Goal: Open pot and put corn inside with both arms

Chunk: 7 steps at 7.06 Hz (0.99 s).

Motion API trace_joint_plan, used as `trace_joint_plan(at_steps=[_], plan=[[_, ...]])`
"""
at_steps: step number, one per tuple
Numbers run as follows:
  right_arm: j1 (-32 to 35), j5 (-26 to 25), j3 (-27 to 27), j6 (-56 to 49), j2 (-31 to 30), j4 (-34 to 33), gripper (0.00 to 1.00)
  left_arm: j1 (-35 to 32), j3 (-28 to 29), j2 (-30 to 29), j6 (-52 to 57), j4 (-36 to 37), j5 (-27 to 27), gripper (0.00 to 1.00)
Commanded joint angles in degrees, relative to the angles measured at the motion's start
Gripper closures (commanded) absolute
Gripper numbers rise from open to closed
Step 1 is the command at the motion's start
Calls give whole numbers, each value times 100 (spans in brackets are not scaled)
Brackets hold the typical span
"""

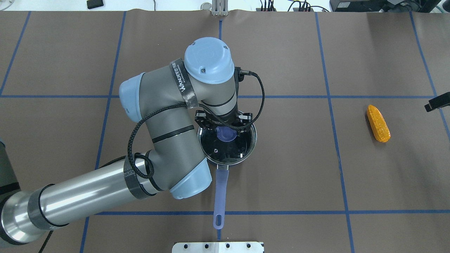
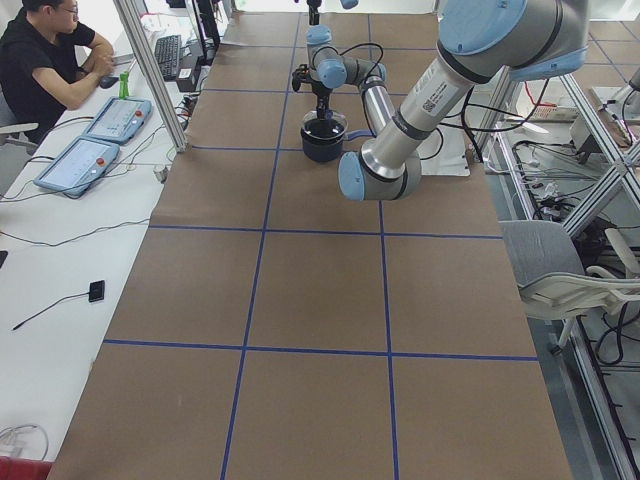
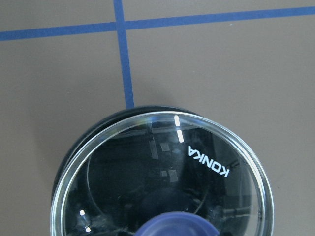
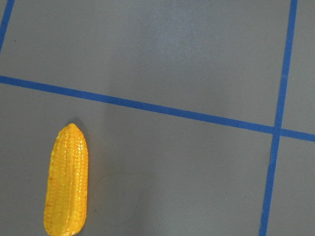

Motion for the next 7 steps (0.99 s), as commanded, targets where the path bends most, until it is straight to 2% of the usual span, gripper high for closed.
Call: trace_joint_plan(at_steps=[1, 3, 5, 7], plan=[[-460, -13, -33, 0, 109, 0, 0, -224, -596, 234, 314, 433, -10, 46], [-1057, -354, -42, 18, 118, -9, 0, -645, -1160, 814, 998, 610, -89, 46], [-1514, -531, -313, 752, 564, -9, 0, -1024, -1520, 1358, 1579, 611, -318, 46], [-1710, -655, -672, 774, 846, 0, 0, -1585, -1689, 1799, 2351, 619, -711, 46]])
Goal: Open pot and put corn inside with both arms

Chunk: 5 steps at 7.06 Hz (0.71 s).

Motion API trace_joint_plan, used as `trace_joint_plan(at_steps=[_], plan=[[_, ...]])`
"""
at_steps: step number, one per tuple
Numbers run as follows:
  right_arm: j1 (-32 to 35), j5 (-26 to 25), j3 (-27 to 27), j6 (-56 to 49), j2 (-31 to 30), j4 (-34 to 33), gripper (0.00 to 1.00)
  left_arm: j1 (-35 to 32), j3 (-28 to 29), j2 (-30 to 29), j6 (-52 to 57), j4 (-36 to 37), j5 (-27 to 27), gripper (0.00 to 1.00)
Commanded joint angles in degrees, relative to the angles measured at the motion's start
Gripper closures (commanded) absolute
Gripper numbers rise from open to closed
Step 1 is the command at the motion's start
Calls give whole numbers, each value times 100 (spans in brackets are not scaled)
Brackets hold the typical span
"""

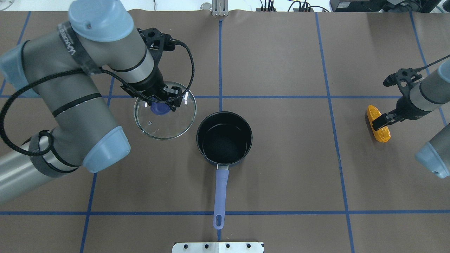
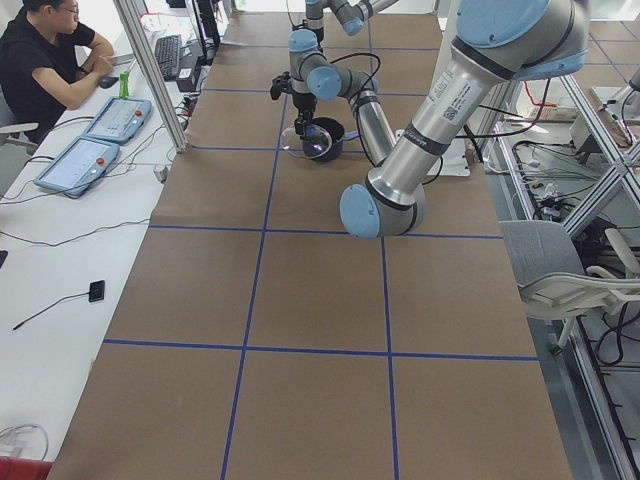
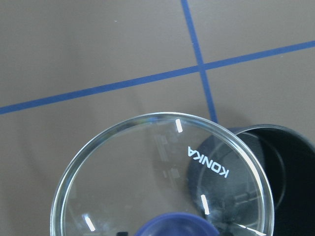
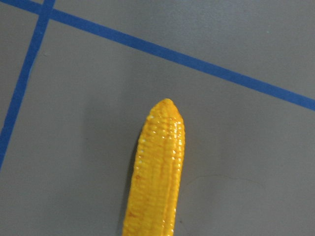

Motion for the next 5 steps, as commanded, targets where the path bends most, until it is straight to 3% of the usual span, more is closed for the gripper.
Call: trace_joint_plan(at_steps=[1, 4, 5], plan=[[-126, -49, -322, 63, 187, 7, 0, -556, -91, 412, 862, 5, -303, 46], [-231, -249, -550, 29, 178, 16, 4, -654, -82, 493, 1059, 13, -312, 46], [-241, -320, -543, 11, 187, 16, 26, -663, -73, 493, 1060, 13, -312, 46]])
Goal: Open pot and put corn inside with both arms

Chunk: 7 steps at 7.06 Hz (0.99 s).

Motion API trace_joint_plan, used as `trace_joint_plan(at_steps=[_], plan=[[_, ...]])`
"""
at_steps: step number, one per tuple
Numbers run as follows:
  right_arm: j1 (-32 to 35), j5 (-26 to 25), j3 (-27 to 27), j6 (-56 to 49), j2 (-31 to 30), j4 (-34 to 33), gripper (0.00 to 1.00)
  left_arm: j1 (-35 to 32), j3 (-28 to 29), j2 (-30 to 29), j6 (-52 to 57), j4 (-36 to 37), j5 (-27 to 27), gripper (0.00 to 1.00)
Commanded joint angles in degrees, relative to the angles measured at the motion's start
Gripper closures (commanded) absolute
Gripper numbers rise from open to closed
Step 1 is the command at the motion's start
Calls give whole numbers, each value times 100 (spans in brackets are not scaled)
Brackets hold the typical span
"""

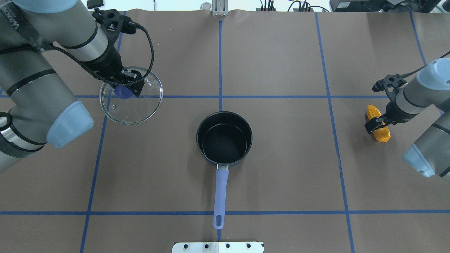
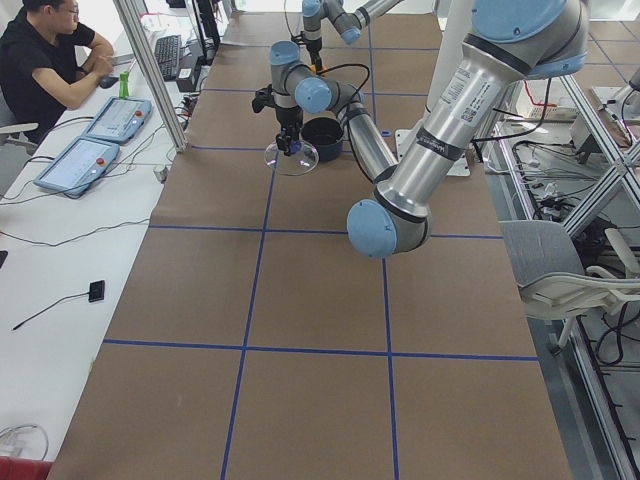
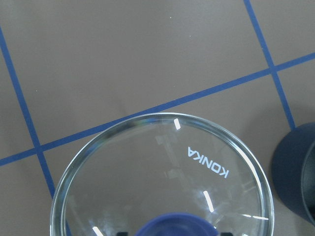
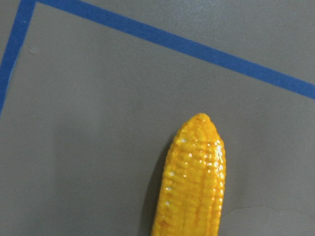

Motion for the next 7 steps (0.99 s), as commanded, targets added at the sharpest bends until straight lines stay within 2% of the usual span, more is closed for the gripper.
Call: trace_joint_plan(at_steps=[1, 2, 4, 7], plan=[[-41, -114, -36, -31, 16, -8, 59, -22, 8, 7, 30, 3, 6, 46], [-41, -53, 16, -40, 33, -8, 78, -22, 8, 16, 30, 3, 6, 46], [-24, -9, 104, -40, 217, -69, 80, -40, 8, 104, 257, 12, 6, 46], [29, 570, 280, 178, 840, -218, 80, -241, -18, 559, 880, -58, -21, 46]])
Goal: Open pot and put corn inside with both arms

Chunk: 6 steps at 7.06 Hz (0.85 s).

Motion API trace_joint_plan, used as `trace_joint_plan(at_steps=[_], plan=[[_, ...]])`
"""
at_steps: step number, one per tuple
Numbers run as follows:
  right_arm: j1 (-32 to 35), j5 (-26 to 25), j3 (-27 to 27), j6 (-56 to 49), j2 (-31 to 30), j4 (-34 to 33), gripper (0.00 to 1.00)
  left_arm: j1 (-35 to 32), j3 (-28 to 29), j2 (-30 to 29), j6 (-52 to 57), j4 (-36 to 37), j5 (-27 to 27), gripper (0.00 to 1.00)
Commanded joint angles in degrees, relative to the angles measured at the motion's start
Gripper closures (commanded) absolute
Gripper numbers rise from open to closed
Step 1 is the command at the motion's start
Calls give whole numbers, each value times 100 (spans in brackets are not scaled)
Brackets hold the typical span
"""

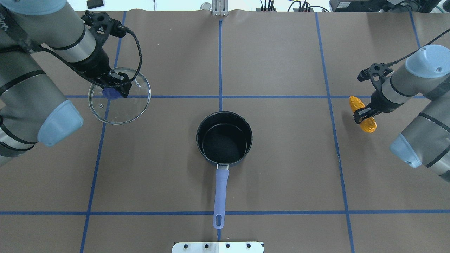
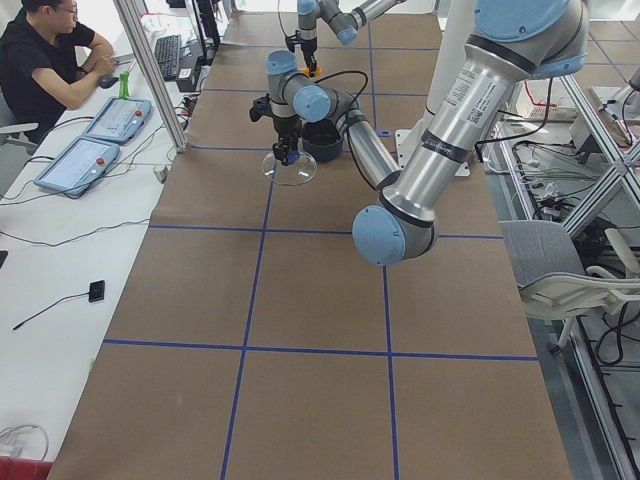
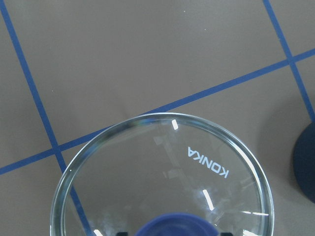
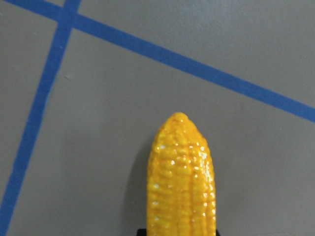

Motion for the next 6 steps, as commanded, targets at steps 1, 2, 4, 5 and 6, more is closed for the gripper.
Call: trace_joint_plan(at_steps=[1, 2, 4, 5, 6], plan=[[6, 580, 263, 226, 732, -610, 80, -174, -22, 339, 495, -43, -7, 46], [-72, 688, 631, 523, 1145, -1303, 80, -253, -22, 497, 732, -61, -7, 47], [-676, 602, 845, 1829, 1823, -1556, 80, -324, 4, 875, 1023, -332, 2, 47], [-940, 479, 845, 2192, 2070, -1556, 80, -333, 22, 1051, 1155, -481, -7, 46], [-1309, 243, 793, 2474, 2342, -1556, 80, -333, 31, 1174, 1243, -552, -68, 46]])
